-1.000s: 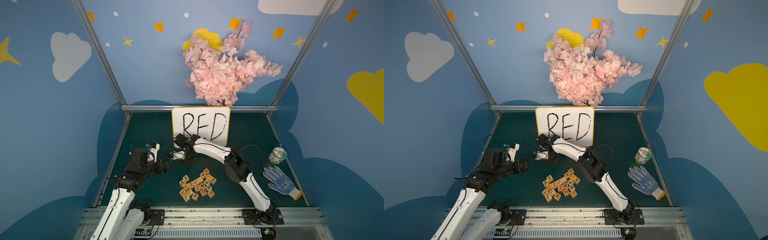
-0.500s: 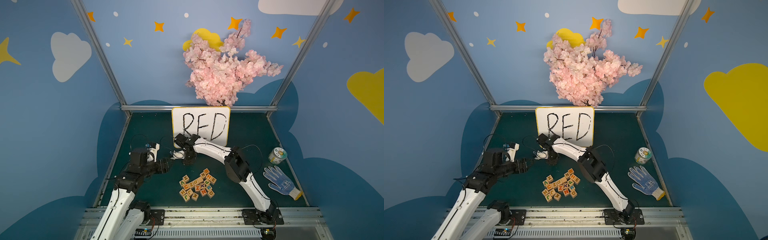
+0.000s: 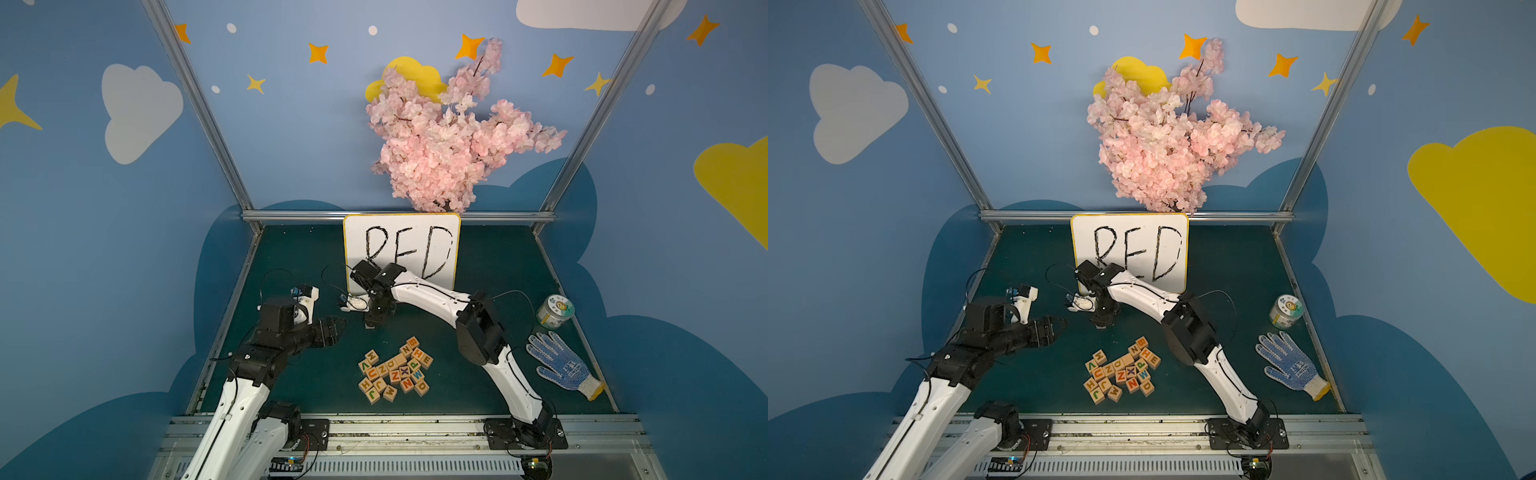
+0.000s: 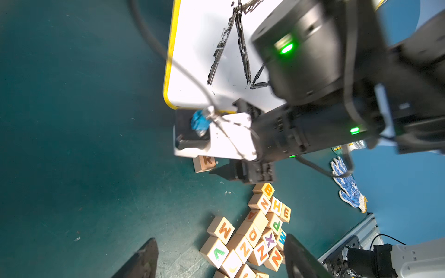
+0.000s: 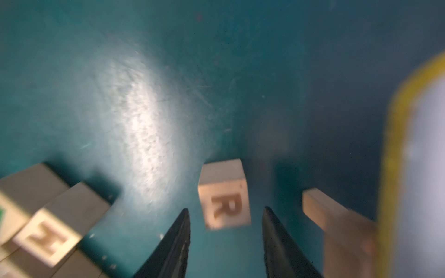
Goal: Assemble the uppercase word "red" with letter blocks
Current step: Place the letter block at the center of the board, then pick up the letter block from the center of the board.
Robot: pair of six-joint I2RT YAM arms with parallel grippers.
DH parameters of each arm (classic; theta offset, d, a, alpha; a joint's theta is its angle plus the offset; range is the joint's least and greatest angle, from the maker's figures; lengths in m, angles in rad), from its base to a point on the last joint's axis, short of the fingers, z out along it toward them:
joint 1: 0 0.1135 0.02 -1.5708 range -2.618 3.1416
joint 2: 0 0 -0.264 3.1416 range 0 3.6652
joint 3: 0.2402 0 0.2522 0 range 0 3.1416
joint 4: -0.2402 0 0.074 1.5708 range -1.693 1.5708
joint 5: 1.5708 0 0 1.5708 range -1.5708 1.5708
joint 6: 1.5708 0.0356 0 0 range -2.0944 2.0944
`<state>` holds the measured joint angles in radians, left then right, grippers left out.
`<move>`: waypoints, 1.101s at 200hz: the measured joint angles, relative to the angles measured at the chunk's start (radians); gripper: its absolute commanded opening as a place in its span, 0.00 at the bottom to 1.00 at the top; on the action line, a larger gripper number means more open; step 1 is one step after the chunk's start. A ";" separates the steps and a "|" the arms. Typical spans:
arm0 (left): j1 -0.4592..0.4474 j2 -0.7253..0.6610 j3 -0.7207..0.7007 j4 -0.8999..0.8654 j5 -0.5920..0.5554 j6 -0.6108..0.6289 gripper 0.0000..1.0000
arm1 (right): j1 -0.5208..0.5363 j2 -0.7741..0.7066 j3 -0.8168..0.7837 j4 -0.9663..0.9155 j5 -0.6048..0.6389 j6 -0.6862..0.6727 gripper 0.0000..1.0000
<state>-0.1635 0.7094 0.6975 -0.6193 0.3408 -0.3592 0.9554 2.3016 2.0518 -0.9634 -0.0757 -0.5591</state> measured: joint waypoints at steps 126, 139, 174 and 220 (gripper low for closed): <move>-0.008 0.320 0.152 0.217 0.082 0.081 0.79 | -0.069 -0.650 -0.572 0.060 0.005 0.258 0.45; -0.021 0.387 0.201 0.231 0.098 0.099 0.79 | -0.068 -0.691 -0.626 0.051 0.008 0.301 0.44; -0.087 0.531 0.304 0.275 0.132 0.156 0.79 | -0.070 -0.769 -0.758 0.038 0.006 0.417 0.42; -0.185 0.576 0.296 0.298 0.167 0.239 0.78 | -0.069 -0.828 -0.899 0.032 -0.001 0.542 0.43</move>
<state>-0.3485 1.2850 0.9936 -0.3218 0.5076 -0.1204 0.8867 1.4734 1.1526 -0.9310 -0.0765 -0.0174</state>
